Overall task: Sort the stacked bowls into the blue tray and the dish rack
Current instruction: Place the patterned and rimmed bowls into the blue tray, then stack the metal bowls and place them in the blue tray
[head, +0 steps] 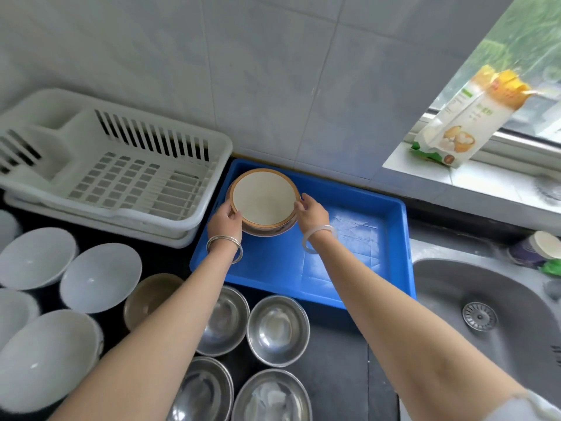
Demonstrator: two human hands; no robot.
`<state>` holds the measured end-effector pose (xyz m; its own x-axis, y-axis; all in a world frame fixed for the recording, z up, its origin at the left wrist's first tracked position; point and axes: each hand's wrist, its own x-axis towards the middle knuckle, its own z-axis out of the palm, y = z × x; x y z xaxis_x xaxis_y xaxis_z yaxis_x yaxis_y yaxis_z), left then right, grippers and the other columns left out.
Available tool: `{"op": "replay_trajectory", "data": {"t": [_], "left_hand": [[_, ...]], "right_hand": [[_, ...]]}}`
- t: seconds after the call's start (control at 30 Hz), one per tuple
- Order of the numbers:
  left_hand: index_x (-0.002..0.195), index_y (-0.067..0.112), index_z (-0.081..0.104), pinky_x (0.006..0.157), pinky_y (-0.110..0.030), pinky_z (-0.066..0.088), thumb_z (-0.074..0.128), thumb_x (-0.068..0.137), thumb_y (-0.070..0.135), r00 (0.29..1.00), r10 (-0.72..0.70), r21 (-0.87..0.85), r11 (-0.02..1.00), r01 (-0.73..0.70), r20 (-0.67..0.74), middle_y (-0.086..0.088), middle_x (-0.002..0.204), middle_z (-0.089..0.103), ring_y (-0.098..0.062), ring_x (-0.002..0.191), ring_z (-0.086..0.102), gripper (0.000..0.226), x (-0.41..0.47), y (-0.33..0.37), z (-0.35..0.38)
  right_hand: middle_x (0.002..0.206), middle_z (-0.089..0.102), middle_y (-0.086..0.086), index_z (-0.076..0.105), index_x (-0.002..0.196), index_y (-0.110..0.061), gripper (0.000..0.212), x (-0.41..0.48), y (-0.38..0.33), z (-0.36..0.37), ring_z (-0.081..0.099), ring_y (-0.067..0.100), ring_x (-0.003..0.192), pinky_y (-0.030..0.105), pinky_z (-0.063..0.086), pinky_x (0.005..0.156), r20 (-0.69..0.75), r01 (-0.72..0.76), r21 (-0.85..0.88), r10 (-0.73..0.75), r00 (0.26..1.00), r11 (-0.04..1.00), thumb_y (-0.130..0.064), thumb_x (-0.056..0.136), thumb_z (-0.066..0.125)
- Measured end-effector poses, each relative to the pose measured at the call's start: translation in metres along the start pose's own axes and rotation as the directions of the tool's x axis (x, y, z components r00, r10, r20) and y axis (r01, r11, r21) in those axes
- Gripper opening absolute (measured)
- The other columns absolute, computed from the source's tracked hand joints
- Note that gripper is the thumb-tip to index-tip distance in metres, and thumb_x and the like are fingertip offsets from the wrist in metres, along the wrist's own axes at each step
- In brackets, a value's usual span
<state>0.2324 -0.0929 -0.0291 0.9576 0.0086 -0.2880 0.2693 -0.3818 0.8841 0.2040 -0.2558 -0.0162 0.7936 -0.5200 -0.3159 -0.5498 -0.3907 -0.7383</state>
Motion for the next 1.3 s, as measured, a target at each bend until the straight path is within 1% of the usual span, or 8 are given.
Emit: {"op": "replay_trajectory", "data": {"t": [0.07, 0.17, 0.3, 0.4, 0.73, 0.93, 1.07, 1.3], "left_hand": [[0.107, 0.019, 0.061, 0.084, -0.030, 0.041, 0.047, 0.091, 0.014, 1.000, -0.009, -0.030, 1.000, 0.009, 0.019, 0.004, 0.100, 0.065, -0.021, 0.100, 0.057, 0.022, -0.017, -0.002, -0.006], [0.126, 0.011, 0.054, 0.086, -0.018, 0.038, 0.049, 0.092, 0.012, 0.999, -0.021, -0.047, 0.999, 0.023, 0.038, -0.003, 0.123, 0.062, -0.018, 0.115, 0.056, 0.034, -0.049, -0.009, -0.013], [0.118, 0.007, 0.058, 0.078, -0.017, 0.039, 0.053, 0.090, 0.012, 0.999, -0.042, -0.063, 0.997, 0.043, 0.007, -0.015, 0.116, 0.065, -0.016, 0.094, 0.057, 0.029, -0.105, -0.028, -0.018], [0.112, 0.005, 0.061, 0.072, -0.019, 0.041, 0.056, 0.088, 0.009, 0.997, -0.078, -0.040, 0.996, 0.079, 0.025, -0.016, 0.107, 0.067, -0.017, 0.084, 0.057, 0.025, -0.145, -0.049, -0.020], [0.112, 0.009, 0.062, 0.084, -0.022, 0.043, 0.061, 0.082, 0.002, 0.951, -0.169, 0.281, 0.955, 0.093, 0.260, -0.009, 0.111, 0.067, -0.018, 0.099, 0.061, 0.031, -0.213, -0.105, -0.021], [0.097, 0.013, 0.065, 0.085, -0.022, 0.045, 0.052, 0.086, -0.001, 0.953, -0.087, 0.399, 0.916, -0.038, 0.290, -0.002, 0.104, 0.068, -0.011, 0.093, 0.060, 0.023, -0.215, -0.113, -0.018], [0.090, 0.016, 0.068, 0.078, -0.022, 0.044, 0.052, 0.086, 0.002, 0.957, -0.095, 0.436, 0.899, -0.036, 0.274, 0.000, 0.096, 0.069, -0.011, 0.087, 0.059, 0.021, -0.214, -0.115, -0.015], [0.087, 0.018, 0.070, 0.076, -0.024, 0.046, 0.057, 0.084, 0.006, 0.960, -0.091, 0.445, 0.895, -0.039, 0.266, 0.000, 0.092, 0.073, -0.015, 0.086, 0.064, 0.018, -0.212, -0.116, -0.016]], "right_hand": [[0.134, 0.056, 0.008, 0.045, 0.135, -0.014, 0.041, -0.012, 0.002, -0.010, 0.052, 0.026, 0.120, 0.028, 0.040, 0.091, -0.014, 0.013, 0.044, -0.012, 1.000, 0.999, -0.027, 0.096, 0.041], [0.127, 0.060, 0.005, 0.052, 0.128, -0.015, 0.035, -0.039, 0.011, -0.024, 0.056, 0.022, 0.114, 0.023, 0.038, 0.082, -0.039, 0.100, 0.072, -0.097, 0.994, 0.992, -0.028, 0.096, 0.043], [0.118, 0.065, 0.009, 0.059, 0.118, -0.015, 0.029, -0.082, 0.037, -0.036, 0.060, 0.026, 0.107, 0.034, 0.048, 0.086, 0.003, 0.130, 0.097, -0.131, 0.991, 0.987, -0.025, 0.095, 0.045], [0.112, 0.067, 0.011, 0.062, 0.109, -0.014, 0.025, -0.116, 0.064, -0.038, 0.062, 0.029, 0.103, 0.046, 0.048, 0.093, 0.066, 0.078, 0.113, -0.086, 0.994, 0.991, -0.025, 0.093, 0.047], [0.101, 0.068, 0.006, 0.057, 0.113, -0.016, 0.028, -0.180, 0.136, -0.013, 0.065, 0.026, 0.089, 0.034, 0.052, 0.078, 0.238, -0.137, -0.201, 0.184, 0.954, 0.970, -0.032, 0.090, 0.052], [0.081, 0.069, 0.008, 0.063, 0.109, -0.011, 0.022, -0.176, 0.134, -0.001, 0.068, 0.018, 0.061, 0.031, 0.060, 0.069, 0.274, -0.386, 0.094, 0.349, 0.896, 0.918, -0.017, 0.090, 0.056], [0.092, 0.069, 0.013, 0.066, 0.082, -0.008, 0.013, -0.178, 0.129, -0.002, 0.069, 0.019, 0.064, 0.017, 0.055, 0.048, 0.253, -0.414, 0.170, 0.366, 0.896, 0.894, -0.005, 0.088, 0.056], [0.071, 0.070, 0.003, 0.068, 0.076, -0.010, 0.017, -0.192, 0.127, -0.026, 0.070, 0.013, 0.052, 0.016, 0.052, 0.048, 0.212, -0.397, 0.156, 0.362, 0.908, 0.905, -0.004, 0.084, 0.054]]}}
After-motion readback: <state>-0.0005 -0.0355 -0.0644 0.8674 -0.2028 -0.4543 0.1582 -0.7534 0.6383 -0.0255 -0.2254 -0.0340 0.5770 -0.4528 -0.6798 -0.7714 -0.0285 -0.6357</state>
